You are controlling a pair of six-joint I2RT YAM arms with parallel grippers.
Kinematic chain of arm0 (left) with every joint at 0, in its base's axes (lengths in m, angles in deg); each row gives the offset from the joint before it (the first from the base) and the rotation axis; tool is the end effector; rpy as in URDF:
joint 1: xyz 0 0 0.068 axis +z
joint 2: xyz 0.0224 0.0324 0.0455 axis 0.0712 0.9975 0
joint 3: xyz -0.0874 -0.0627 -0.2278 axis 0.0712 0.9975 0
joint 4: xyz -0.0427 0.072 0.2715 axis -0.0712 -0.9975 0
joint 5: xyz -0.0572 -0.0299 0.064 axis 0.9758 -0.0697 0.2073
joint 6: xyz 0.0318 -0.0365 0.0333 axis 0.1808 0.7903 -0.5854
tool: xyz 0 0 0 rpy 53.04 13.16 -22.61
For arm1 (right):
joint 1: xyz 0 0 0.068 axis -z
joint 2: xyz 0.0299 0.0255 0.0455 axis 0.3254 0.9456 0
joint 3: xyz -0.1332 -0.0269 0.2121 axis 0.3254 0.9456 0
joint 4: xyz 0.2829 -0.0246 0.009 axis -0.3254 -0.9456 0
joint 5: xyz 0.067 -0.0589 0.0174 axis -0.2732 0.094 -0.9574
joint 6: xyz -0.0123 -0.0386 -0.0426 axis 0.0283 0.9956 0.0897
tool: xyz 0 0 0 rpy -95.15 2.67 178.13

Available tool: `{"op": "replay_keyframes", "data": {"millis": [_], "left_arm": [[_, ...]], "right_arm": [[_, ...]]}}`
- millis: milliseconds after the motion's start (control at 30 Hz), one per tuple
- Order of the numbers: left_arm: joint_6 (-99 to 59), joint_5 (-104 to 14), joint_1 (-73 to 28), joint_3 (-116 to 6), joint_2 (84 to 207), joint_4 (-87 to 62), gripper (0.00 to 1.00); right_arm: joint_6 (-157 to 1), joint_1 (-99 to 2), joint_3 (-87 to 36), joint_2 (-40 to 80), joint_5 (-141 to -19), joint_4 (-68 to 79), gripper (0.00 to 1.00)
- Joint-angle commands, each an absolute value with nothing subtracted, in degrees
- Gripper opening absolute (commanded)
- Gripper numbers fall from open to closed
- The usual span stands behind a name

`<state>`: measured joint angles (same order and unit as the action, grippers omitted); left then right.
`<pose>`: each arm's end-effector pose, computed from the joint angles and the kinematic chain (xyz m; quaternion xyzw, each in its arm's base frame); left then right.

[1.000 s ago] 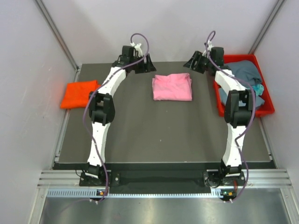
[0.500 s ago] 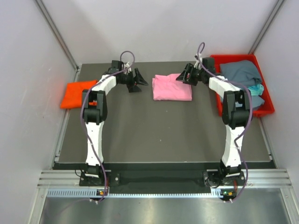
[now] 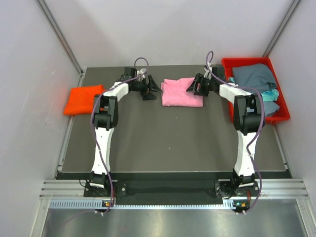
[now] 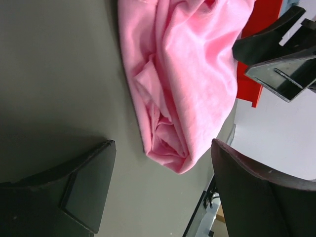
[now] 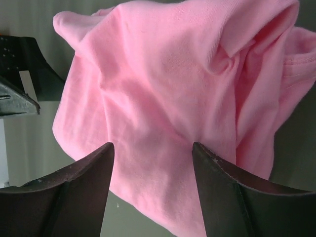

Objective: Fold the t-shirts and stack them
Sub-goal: Neatly place the folded tshirt to the corner

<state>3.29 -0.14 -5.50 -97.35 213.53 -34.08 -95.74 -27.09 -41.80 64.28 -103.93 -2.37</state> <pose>0.5325 -0.1244 0.1064 -0.0244 0.8506 -0.5066 0.1388 0.4923 0.0928 0.1409 0.0127 0.8841 0.3517 0.3075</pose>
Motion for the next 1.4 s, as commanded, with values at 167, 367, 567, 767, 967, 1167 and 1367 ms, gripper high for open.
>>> {"op": "replay_keyframes", "data": {"millis": [167,367,567,767,967,1167,1367], "left_arm": [[5.17,-0.51,-8.83,-99.82,218.84,-30.14,0.82],[6.93,0.37,-10.24,-98.5,219.11,-29.34,0.75],[7.28,0.63,-10.24,-96.83,218.4,-29.17,0.73],[3.42,-5.49,-8.75,-95.52,215.25,-34.69,0.67],[0.34,-9.21,-6.46,-92.96,210.85,-39.71,0.7],[0.87,-9.47,-7.16,-91.99,212.42,-38.57,0.72],[0.34,-8.6,-9.1,-95.85,217.61,-37.17,0.72]], "right_arm": [[-93.2,-27.95,-41.55,65.22,-102.59,-1.72,0.65],[-93.11,-28.22,-41.81,65.84,-102.06,-1.64,0.65],[-93.46,-28.74,-42.25,66.19,-102.24,-1.28,0.65],[-93.55,-29.01,-42.34,66.01,-102.41,-1.28,0.65],[-94.25,-29.01,-41.99,65.92,-102.59,-0.67,0.65],[-94.34,-29.27,-42.25,65.66,-102.68,-0.49,0.65],[-93.81,-29.62,-41.46,64.52,-102.24,-0.84,0.65]]}}
